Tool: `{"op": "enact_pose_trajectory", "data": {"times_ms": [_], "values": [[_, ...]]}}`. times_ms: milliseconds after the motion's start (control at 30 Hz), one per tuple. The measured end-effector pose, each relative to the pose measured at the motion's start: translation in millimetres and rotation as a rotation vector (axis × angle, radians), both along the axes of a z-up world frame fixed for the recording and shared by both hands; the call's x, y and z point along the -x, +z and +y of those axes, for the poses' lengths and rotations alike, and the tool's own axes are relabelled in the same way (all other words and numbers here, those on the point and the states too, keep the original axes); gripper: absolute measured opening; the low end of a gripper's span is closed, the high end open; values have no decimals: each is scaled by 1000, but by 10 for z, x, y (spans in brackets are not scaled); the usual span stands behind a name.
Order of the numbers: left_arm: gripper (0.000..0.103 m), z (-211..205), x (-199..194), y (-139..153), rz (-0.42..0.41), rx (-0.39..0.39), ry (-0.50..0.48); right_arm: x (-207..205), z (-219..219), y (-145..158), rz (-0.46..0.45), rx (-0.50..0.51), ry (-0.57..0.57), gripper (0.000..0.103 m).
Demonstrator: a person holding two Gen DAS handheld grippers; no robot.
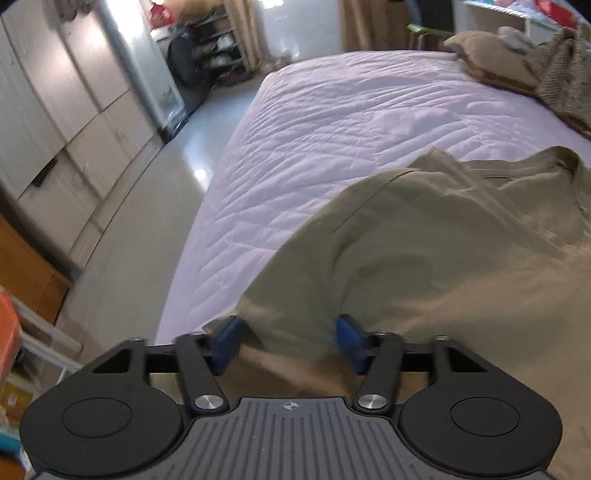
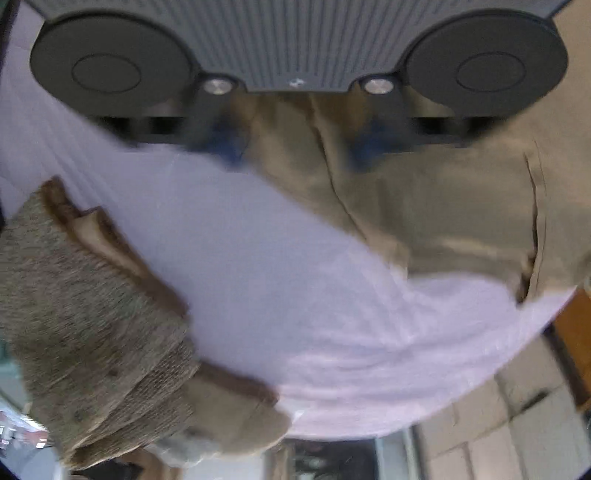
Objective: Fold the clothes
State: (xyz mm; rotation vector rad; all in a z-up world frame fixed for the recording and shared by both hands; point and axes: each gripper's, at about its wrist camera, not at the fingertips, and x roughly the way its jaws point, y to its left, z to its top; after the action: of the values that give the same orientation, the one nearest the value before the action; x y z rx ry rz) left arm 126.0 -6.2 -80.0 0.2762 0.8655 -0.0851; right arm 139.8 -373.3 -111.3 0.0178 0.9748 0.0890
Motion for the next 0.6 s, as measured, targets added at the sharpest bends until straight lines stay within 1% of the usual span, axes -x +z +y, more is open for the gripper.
{"op": "enact_pose_trajectory", "data": {"times_ms": [33,67,100,167,233,267,300,333,367,433,500,567,600], "values": [[28,-40,6,-16,-7,-3,-7,0,-32,35,10,-37,-3,6],[26,-81,12,-31,-17,-18,-13,-1,-61,65,21,-70,-4,6],[25,-122,18,-47,-26,-32,-18,-6,-81,65,38,-77,6,6],[25,-169,21,-63,-37,-46,-23,-35,-174,37,79,-177,-11,7],[25,-144,5,-47,-31,-29,-15,-47,-308,-15,139,-329,-10,10],[25,-131,-3,-39,-28,-20,-11,-23,-346,-18,149,-349,-17,16],[29,-114,-15,-35,-26,-14,0,-2,-382,-21,157,-363,-23,28],[33,-95,-28,-35,-24,-9,13,5,-395,-23,152,-344,-21,30],[34,-82,-43,-42,-24,-3,22,12,-391,-29,144,-328,-14,29],[34,-96,-53,-54,-32,-23,33,8,-333,-23,128,-283,-6,25],[34,-119,-60,-64,-42,-51,44,-4,-231,7,105,-186,-6,13],[34,-141,-66,-75,-52,-78,54,5,-92,45,70,-64,13,9],[32,-152,-69,-80,-57,-92,59,18,-9,68,48,6,29,8]]}}
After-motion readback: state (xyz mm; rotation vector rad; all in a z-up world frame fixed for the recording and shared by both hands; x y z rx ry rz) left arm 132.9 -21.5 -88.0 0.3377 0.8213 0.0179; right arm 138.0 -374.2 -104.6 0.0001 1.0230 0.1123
